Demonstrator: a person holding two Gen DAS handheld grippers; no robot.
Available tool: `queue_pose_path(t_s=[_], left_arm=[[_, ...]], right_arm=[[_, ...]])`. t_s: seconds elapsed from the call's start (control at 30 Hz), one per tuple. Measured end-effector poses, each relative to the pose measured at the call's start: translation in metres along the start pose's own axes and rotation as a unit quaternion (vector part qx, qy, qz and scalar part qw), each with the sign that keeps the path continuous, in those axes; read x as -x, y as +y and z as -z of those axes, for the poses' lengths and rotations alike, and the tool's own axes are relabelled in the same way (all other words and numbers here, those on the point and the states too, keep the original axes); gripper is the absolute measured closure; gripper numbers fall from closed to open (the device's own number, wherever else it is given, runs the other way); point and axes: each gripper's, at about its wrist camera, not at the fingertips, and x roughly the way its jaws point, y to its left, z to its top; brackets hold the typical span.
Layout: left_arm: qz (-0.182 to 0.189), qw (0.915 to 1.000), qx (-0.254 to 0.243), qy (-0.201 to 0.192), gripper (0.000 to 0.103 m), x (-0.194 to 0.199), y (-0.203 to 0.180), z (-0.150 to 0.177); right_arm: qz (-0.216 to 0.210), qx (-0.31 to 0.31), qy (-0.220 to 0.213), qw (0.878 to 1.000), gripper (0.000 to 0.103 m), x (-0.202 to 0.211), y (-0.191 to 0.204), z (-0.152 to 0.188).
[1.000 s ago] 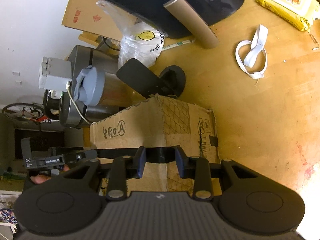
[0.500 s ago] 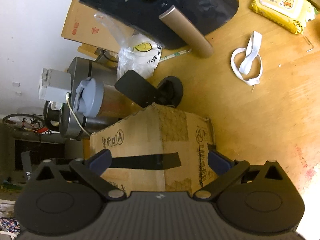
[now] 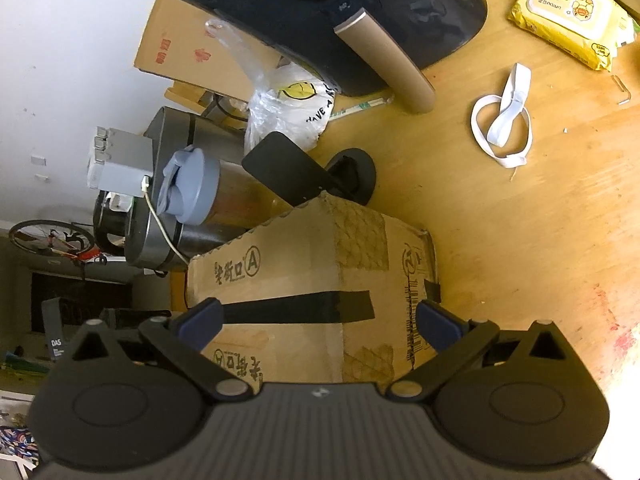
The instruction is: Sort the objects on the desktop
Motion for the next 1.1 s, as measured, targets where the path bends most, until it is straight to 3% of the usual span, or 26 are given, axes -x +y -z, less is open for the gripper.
queue_pose_path(t_s=[0.23, 0.5, 0.77, 1.1], left_arm=[[-0.001, 0.9995, -0.018, -0.026, 0.005, 0.01, -0.015, 0.022], [-0.059, 0.9932, -0.051, -0.087, 0.005, 0.021, -0.029, 0.055], [-0.11, 0.9802, -0.09, -0.137, 0.005, 0.029, -0.048, 0.092], [-0.174, 0.9558, -0.144, -0.188, 0.005, 0.035, -0.078, 0.143]], right_arm=[[-0.001, 0.007, -0.021, 1.0, 0.0, 0.008, 0.003, 0.018], [0.034, 0.064, -0.068, 0.995, 0.0, 0.019, 0.017, 0.051], [0.102, 0.167, -0.118, 0.974, 0.0, 0.026, 0.043, 0.099], [0.18, 0.232, -0.157, 0.943, 0.0, 0.025, 0.061, 0.159]])
